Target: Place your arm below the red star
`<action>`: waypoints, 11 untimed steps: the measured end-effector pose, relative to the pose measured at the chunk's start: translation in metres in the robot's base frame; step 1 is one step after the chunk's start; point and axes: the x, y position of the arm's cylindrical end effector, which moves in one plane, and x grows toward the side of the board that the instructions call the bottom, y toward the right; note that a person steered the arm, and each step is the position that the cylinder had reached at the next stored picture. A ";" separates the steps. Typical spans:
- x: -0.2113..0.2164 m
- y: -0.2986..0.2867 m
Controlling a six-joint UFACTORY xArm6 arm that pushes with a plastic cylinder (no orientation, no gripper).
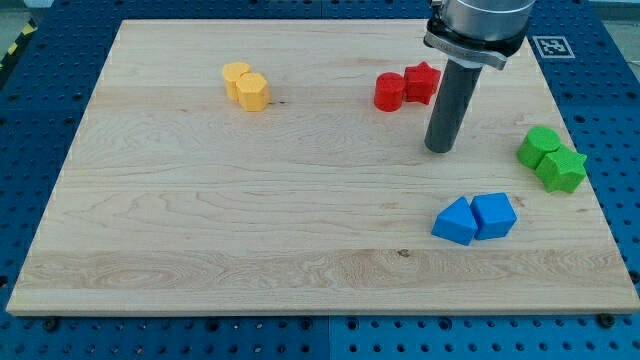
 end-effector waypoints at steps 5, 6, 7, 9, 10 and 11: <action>-0.023 0.000; -0.027 0.000; -0.029 0.001; -0.037 0.002; -0.046 0.002; -0.050 0.002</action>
